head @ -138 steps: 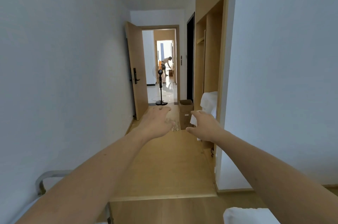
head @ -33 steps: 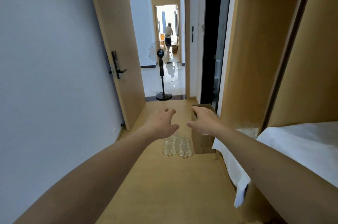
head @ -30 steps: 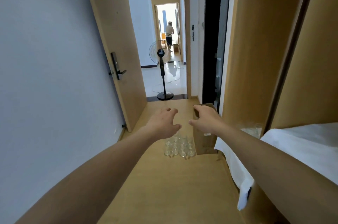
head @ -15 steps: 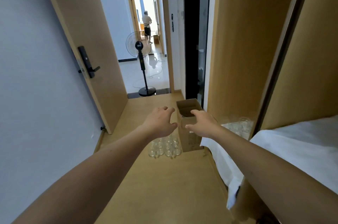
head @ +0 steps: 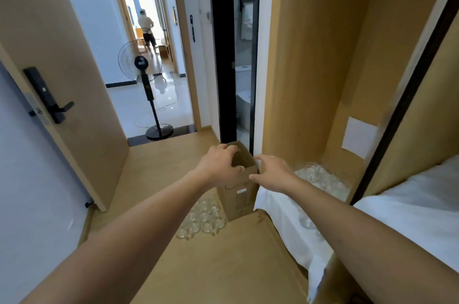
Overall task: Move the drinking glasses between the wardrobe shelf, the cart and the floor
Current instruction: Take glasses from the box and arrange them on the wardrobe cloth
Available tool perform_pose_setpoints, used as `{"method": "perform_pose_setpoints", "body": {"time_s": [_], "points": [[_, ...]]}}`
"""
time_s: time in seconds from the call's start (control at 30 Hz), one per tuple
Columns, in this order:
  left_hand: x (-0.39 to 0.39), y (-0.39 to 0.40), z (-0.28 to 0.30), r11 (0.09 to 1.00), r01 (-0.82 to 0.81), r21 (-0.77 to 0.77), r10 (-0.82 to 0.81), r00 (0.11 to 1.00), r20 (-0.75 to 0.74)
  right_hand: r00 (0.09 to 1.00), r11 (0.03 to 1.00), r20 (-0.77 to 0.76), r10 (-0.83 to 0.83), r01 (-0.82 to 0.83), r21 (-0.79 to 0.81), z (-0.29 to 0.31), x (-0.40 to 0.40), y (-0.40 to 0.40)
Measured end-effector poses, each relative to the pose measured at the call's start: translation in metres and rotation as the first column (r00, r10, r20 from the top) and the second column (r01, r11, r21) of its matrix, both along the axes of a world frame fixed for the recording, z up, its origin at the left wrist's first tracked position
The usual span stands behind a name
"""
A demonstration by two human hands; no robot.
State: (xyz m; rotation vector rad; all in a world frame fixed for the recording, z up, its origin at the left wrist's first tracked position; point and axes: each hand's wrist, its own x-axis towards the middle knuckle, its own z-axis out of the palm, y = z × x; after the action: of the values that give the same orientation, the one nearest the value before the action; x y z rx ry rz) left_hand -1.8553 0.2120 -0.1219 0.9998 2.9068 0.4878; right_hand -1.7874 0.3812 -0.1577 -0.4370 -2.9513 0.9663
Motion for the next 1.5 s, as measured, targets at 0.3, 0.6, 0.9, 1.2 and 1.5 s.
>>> {"method": "perform_pose_setpoints", "body": {"time_s": [0.3,0.6,0.9,1.2,1.5], "points": [[-0.076,0.026,-0.05,0.991,0.13,-0.017,-0.125,0.98,0.153,0.984,0.99,0.124,-0.132,0.125,0.06,-0.051,-0.029,0.01],[-0.131,0.087,-0.086,0.976,0.207,-0.07,-0.19,0.961,0.201,0.957,0.976,0.193,-0.217,0.209,0.06,-0.082,-0.081,0.071],[-0.211,0.171,-0.124,0.956,0.216,-0.198,-0.171,0.961,0.219,0.94,0.966,0.236,-0.247,0.258,-0.019,-0.132,-0.163,0.153],[-0.249,0.247,-0.169,0.912,0.313,-0.264,-0.222,0.92,0.323,0.882,0.934,0.366,-0.299,0.348,-0.076,-0.187,-0.177,0.213],[-0.27,0.303,-0.198,0.872,0.441,-0.211,-0.329,0.849,0.414,0.797,0.856,0.424,-0.429,0.509,-0.09,-0.216,-0.163,0.24]]}}
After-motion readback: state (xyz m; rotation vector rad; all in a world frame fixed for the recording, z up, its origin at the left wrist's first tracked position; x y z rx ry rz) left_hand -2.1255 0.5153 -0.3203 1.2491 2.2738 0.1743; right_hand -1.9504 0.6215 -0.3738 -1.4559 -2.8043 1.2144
